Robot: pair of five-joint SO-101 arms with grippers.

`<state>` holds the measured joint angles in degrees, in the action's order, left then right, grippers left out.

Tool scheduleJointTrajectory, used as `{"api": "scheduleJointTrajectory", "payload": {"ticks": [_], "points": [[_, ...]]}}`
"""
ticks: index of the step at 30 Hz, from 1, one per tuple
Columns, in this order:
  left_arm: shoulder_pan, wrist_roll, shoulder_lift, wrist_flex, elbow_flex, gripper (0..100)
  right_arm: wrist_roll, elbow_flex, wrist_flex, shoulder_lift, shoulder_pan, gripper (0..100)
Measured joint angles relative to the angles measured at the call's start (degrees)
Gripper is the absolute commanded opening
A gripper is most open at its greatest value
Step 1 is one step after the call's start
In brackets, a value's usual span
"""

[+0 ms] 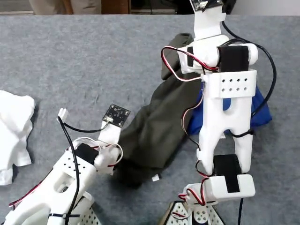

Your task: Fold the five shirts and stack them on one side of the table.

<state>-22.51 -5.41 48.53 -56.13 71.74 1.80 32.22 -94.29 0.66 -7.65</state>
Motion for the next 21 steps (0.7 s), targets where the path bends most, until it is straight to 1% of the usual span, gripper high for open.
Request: {"api": "scheduleJointTrajectory", "payload": {"ticks": [3,6,8,11,16,21], "points": [[6.5,0.0,0.0,-3.6,-5.4,2,0.0,0.0,0.0,0.0,0.0,0.5],[17.1,0.0,0.0,-6.1,-13.8,2,0.0,0.0,0.0,0.0,0.0,0.5],[25.0,0.0,0.0,-6.7,-19.9,2,0.0,0.0,0.0,-0.1,0.0,0.5],[35.1,0.0,0.0,-6.9,-28.0,2,0.0,0.0,0.0,-1.5,-1.2,0.5],[46.2,0.0,0.0,-6.9,-38.2,2,0.0,0.0,-0.4,-6.8,-8.9,0.5],[54.7,0.0,0.0,-6.9,-44.2,2,0.0,0.0,-5.5,-7.9,-17.7,0.5]]}}
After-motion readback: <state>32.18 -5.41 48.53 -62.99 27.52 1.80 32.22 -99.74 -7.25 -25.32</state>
